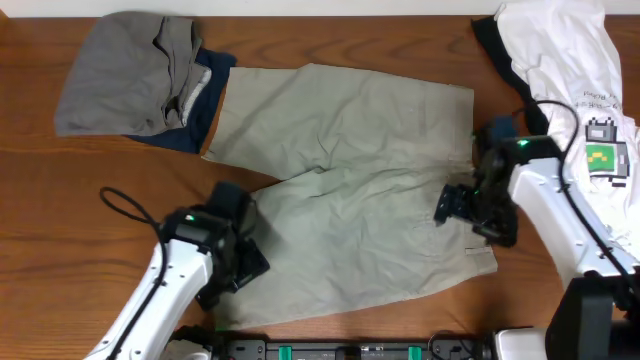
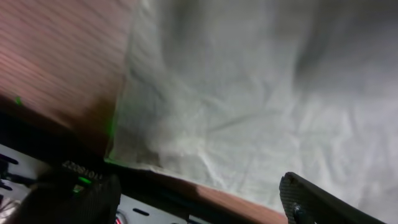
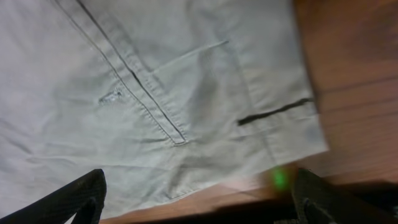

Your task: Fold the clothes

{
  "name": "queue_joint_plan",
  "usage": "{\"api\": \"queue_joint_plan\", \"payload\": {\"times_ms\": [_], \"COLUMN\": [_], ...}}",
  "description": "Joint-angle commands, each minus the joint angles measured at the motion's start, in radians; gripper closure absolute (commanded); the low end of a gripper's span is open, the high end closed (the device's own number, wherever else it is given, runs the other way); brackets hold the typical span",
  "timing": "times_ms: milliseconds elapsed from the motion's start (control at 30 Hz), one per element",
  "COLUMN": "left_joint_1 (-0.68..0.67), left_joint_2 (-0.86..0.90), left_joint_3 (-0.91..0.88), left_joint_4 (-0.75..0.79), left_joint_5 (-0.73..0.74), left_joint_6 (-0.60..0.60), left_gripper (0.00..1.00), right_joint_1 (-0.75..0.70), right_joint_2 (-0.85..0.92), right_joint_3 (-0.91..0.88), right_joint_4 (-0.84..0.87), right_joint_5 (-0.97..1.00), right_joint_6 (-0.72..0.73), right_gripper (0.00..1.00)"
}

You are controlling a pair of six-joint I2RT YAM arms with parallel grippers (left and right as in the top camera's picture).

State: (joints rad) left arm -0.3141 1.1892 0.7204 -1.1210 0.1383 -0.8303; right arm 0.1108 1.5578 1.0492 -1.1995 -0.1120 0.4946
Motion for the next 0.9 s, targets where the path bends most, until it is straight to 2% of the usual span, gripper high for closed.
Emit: {"api": "queue_joint_plan", "payload": {"times_ms": [0,233,567,633,733,767,833,867], "left_joint_1": [-0.069,-0.191,-0.2,-0.2,-0.2,-0.2,-0.2,-0.2], "left_joint_2": [-0.004,-0.004,-0.003,0.0,0.002,0.004,0.011,0.016], "left_joint_3": [-0.026,-0.151,-0.288,-0.292,-0.293,-0.294,-0.303,-0.311], "left_joint_4": [0.006,0.101,0.293,0.317,0.348,0.354,0.369,0.377], "left_joint_5": [0.011,0.01,0.004,0.01,0.01,0.005,-0.004,-0.003], "left_joint_6": [-0.064,-0.129,-0.106,-0.106,-0.106,-0.106,-0.106,-0.107], "left_gripper": [0.18,0.2,0.19,0.11,0.1,0.12,0.27,0.43], "right_joint_1": [0.05,0.08,0.113,0.113,0.113,0.113,0.113,0.113], "right_joint_2": [-0.014,-0.014,-0.014,-0.014,-0.014,-0.014,-0.014,-0.014], "right_joint_3": [-0.059,-0.15,-0.167,-0.169,-0.169,-0.169,-0.169,-0.169], "right_joint_4": [0.037,0.127,0.185,0.188,0.188,0.188,0.187,0.187], "right_joint_5": [0.003,0.003,0.003,0.004,0.004,0.004,0.003,0.003], "right_joint_6": [0.051,0.049,0.039,0.039,0.039,0.039,0.039,0.039], "right_gripper": [0.08,0.09,0.09,0.09,0.09,0.08,0.09,0.09]}}
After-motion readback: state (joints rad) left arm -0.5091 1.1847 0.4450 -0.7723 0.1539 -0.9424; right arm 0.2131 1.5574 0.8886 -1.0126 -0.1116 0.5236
